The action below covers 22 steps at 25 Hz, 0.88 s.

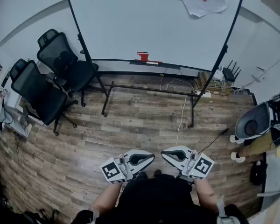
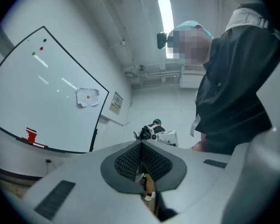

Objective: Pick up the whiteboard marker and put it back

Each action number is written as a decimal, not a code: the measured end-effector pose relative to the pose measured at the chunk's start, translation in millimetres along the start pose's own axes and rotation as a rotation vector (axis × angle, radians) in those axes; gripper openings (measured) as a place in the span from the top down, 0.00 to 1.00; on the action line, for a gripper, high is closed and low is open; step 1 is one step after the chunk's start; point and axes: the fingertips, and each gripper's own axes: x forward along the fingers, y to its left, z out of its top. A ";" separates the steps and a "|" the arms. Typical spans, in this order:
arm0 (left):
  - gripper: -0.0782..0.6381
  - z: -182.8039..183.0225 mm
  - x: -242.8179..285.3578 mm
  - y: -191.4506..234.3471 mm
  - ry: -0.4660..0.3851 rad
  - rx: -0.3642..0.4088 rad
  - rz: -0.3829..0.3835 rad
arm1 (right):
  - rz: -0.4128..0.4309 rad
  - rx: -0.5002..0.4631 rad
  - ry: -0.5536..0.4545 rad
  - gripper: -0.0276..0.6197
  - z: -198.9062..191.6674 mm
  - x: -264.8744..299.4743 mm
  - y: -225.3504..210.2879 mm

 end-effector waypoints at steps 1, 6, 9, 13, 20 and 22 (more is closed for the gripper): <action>0.87 -0.7 6.5 -0.7 -0.001 0.002 0.014 | -0.002 0.003 0.015 0.93 -3.6 -7.3 -2.4; 0.87 -9.9 30.6 3.9 0.012 -0.039 0.052 | -0.005 0.008 0.059 0.93 -16.9 -35.9 -15.6; 0.87 -26.1 46.0 1.2 0.063 -0.053 0.043 | -0.017 -0.003 0.051 0.93 -22.9 -50.9 -23.3; 0.87 -43.0 66.2 -8.4 0.091 -0.062 -0.001 | -0.073 0.016 0.041 0.93 -34.4 -72.9 -36.3; 0.87 -54.1 83.3 -3.8 0.069 -0.094 0.005 | -0.093 0.048 0.033 0.93 -49.4 -89.0 -56.7; 0.87 -60.0 83.0 -1.8 0.071 -0.091 0.012 | -0.083 0.051 0.029 0.93 -52.9 -87.3 -60.6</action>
